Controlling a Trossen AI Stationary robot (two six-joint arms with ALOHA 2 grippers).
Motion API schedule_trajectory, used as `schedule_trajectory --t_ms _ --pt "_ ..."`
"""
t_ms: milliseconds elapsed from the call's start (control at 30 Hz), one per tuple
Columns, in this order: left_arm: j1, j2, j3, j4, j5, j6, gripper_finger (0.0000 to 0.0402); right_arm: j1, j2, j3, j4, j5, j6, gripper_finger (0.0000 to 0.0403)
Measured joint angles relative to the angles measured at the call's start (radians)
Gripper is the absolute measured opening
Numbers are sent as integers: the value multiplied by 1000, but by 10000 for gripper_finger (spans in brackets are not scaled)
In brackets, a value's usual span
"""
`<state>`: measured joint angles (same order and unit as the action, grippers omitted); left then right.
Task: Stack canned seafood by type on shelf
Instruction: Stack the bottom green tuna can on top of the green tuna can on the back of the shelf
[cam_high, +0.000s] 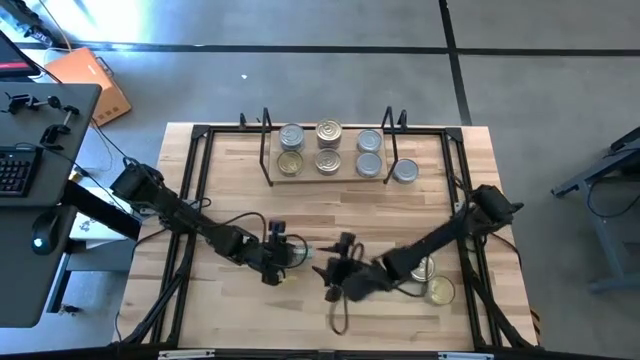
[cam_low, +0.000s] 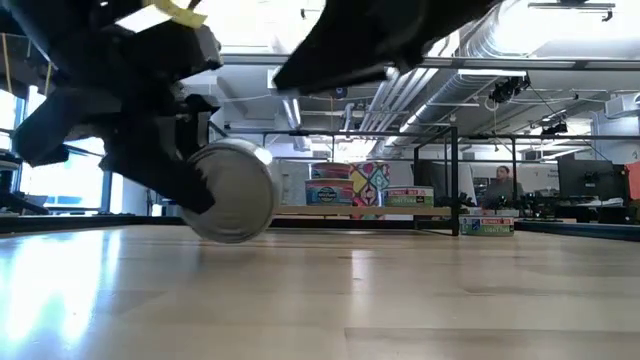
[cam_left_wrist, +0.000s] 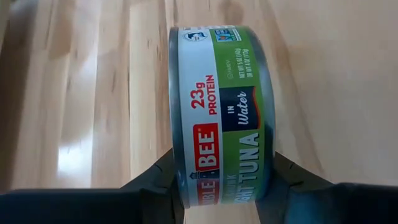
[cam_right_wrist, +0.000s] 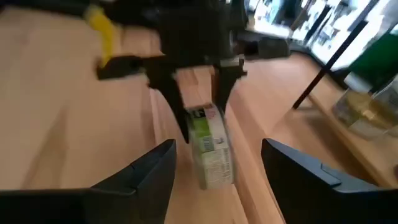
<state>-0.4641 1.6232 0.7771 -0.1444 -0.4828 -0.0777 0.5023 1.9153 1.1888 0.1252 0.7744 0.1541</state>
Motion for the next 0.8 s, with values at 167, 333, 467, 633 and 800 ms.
schedule_trajectory --t_ms 167,333,467,633,800 --pt "0 18 19 15 6 8 115 -77 13 64 -76 -170 -78 253" --pt "0 17 20 26 6 4 120 -130 51 91 -83 -280 -127 254" --pt "0 17 19 30 6 4 122 -147 70 103 -68 -281 -133 254" --pt "0 18 17 31 11 12 124 -155 97 104 -39 -319 -134 246" --pt "2 16 22 65 1 8 125 -156 104 102 -33 -329 -149 204"
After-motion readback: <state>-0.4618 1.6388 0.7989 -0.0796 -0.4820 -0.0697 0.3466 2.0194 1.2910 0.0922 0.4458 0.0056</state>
